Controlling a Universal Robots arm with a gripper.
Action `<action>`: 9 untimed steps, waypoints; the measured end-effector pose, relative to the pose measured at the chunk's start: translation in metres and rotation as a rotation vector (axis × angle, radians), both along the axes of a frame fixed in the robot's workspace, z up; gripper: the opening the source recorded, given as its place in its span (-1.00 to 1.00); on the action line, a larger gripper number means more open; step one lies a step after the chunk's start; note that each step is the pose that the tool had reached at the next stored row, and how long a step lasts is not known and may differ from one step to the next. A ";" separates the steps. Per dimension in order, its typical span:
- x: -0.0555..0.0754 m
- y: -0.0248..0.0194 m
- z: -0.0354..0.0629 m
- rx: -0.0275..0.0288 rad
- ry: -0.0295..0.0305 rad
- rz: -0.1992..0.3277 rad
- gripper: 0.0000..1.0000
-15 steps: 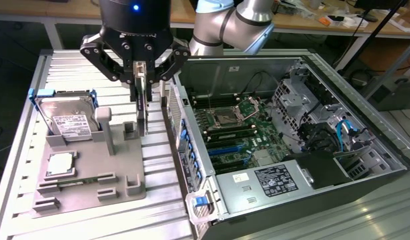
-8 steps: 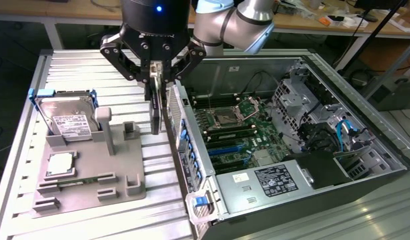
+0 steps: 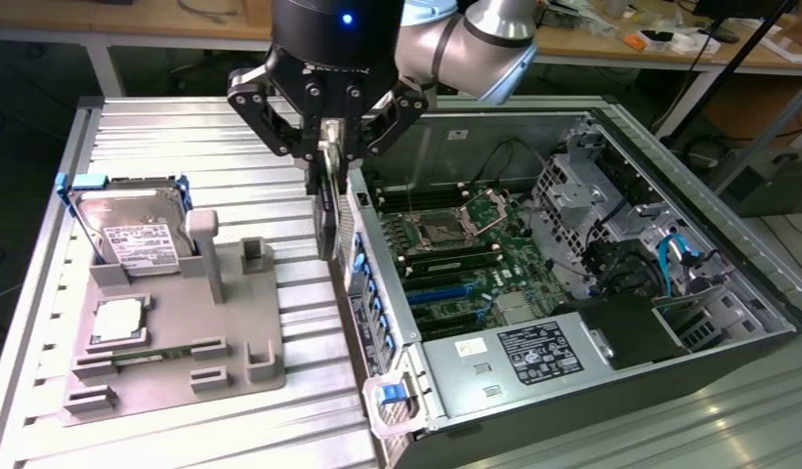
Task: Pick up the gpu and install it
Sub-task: 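Pick up the gpu and move the gpu toward the slot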
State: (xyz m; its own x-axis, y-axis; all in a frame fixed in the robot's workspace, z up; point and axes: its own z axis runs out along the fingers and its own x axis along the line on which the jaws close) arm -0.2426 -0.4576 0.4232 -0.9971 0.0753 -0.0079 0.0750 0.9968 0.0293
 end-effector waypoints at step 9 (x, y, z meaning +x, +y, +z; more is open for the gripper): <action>0.020 0.0000 -0.0001 0.0000 -0.0001 0.000 -0.47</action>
